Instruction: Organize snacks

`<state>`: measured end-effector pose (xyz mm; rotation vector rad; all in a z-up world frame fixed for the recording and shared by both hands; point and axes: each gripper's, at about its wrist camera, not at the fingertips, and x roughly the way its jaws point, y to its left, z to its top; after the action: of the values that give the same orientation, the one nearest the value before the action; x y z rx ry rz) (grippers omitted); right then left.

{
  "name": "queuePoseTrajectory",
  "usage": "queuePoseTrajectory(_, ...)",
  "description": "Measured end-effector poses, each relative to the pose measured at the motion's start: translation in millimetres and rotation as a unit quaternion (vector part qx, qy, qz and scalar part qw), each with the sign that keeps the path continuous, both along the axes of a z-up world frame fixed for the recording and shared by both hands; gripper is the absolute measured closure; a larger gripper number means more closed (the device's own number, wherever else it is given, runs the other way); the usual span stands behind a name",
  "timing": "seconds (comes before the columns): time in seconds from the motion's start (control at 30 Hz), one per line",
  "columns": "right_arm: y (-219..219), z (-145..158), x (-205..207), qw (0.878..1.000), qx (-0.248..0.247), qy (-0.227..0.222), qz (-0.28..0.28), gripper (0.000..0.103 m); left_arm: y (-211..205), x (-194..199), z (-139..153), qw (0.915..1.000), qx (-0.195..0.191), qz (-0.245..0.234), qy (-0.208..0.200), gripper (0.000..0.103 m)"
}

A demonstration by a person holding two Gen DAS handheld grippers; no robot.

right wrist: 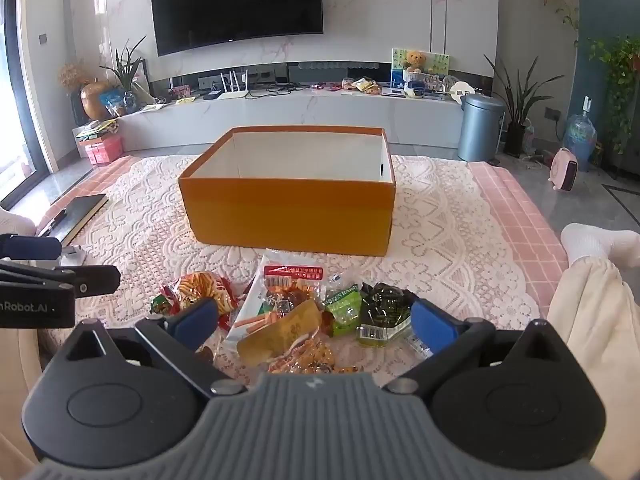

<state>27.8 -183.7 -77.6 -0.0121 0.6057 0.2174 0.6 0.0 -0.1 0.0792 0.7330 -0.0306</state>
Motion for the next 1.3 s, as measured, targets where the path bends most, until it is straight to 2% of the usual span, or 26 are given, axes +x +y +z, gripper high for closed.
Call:
queuePoseTrajectory(0.13,0,0,0,1.0,-0.001,0.003,-0.001,0.004,0,-2,1,1.0,-0.001,-0.001,-0.004,0.003)
queuePoseTrajectory(0.2,0,0,0,1.0,-0.002,0.004,-0.002,0.004,4,-11,-11,1.0,-0.001,-0.001,-0.007,0.003)
queuePoseTrajectory(0.47,-3,-9,0,1.0,-0.002,0.011,-0.003,0.004,5,-3,-17,0.9999,-0.002,-0.001,0.01,0.003)
queuePoseTrajectory(0.83,4,-9,7,0.999,-0.012,0.045,-0.003,0.004,-1,6,-13,0.9993,-0.001,-0.004,0.036,0.003)
queuePoseTrajectory(1.3,4,-12,11,0.998,-0.015,0.056,-0.004,0.004,-2,8,-16,0.9988,-0.003,-0.005,0.049,0.003)
